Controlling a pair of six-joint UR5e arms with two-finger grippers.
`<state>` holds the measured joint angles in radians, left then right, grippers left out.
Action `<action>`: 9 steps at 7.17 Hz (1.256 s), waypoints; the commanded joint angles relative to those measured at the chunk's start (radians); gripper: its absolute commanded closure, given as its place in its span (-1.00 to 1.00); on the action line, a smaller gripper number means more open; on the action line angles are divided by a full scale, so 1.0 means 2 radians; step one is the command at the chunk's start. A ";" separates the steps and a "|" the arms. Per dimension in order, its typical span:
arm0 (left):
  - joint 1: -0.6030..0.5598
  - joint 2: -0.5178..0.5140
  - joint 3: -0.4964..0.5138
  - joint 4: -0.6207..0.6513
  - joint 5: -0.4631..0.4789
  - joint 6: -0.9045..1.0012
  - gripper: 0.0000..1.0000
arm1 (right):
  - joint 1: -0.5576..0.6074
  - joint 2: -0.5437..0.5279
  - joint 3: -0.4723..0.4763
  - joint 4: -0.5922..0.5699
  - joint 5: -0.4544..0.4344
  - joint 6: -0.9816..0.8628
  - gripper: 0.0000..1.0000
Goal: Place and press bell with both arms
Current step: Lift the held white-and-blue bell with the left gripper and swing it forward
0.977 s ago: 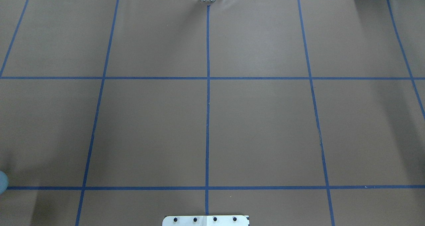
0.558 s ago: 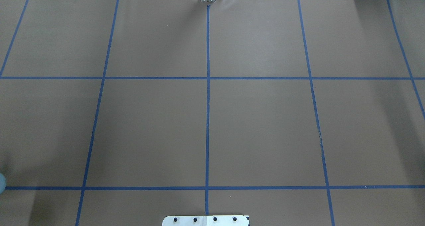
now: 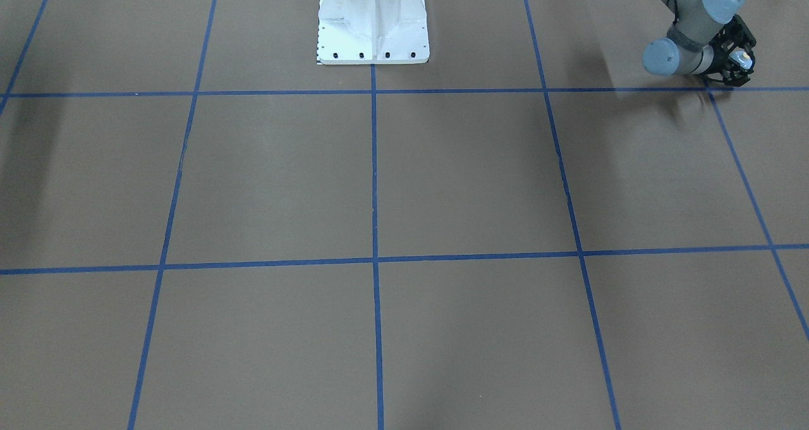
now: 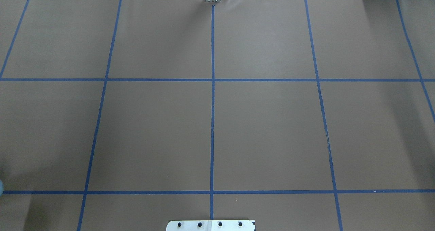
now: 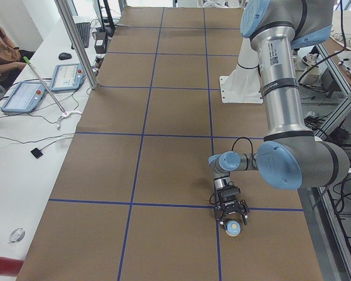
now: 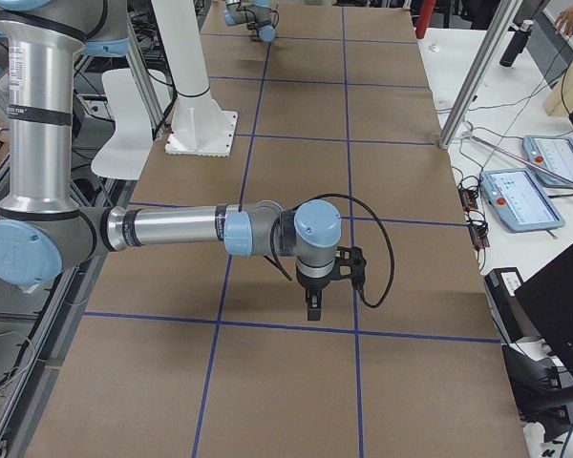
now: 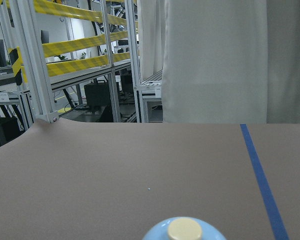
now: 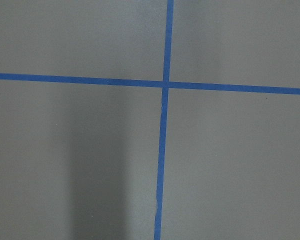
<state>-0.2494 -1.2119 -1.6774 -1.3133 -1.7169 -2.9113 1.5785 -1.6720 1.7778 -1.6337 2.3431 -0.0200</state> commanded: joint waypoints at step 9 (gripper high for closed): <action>-0.006 0.087 -0.062 -0.014 0.008 0.098 1.00 | 0.000 0.002 0.006 -0.001 0.001 0.001 -1.00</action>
<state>-0.2531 -1.0906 -1.7407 -1.3394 -1.7047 -2.7948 1.5785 -1.6686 1.7904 -1.6350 2.3433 -0.0185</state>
